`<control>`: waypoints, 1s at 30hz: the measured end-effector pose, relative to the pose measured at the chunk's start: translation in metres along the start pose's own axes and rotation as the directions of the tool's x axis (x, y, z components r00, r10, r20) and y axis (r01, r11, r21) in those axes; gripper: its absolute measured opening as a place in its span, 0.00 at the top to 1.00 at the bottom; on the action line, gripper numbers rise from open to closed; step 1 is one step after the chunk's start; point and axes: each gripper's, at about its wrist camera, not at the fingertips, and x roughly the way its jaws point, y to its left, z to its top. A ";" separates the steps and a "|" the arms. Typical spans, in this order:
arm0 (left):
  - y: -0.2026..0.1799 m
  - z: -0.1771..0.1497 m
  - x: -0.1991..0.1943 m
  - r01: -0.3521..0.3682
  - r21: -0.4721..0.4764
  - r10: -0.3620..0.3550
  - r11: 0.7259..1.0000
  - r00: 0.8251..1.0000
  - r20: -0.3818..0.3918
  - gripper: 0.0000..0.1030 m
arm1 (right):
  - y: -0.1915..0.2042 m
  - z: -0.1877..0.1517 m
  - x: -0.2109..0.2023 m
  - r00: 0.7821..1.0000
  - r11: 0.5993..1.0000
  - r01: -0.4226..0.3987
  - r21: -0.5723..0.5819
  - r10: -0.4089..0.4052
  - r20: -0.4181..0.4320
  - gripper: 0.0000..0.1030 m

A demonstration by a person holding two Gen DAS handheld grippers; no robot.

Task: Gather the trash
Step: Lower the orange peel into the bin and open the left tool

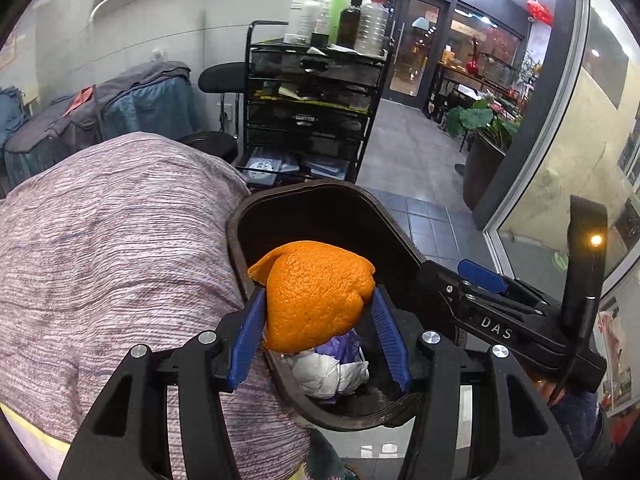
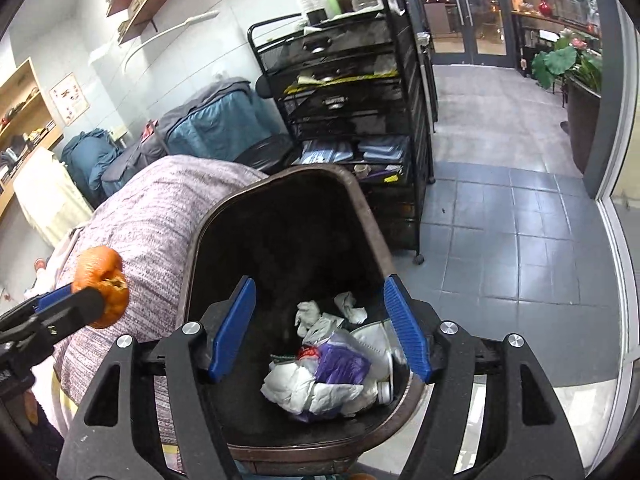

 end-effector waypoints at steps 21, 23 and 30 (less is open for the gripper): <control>-0.014 0.003 0.020 -0.009 0.049 0.009 0.999 1.000 0.007 0.16 | -0.022 0.004 -0.005 0.998 0.997 0.059 0.042 -0.060 0.029 0.27; -0.013 0.004 0.015 -0.005 0.045 0.004 0.999 1.000 0.020 0.15 | -0.021 0.003 -0.006 0.998 0.997 0.059 0.042 -0.061 0.031 0.26; -0.008 0.001 -0.015 -0.014 0.021 0.012 1.000 0.993 0.119 0.06 | -0.017 0.003 -0.009 0.997 0.998 0.055 0.038 -0.056 0.045 0.24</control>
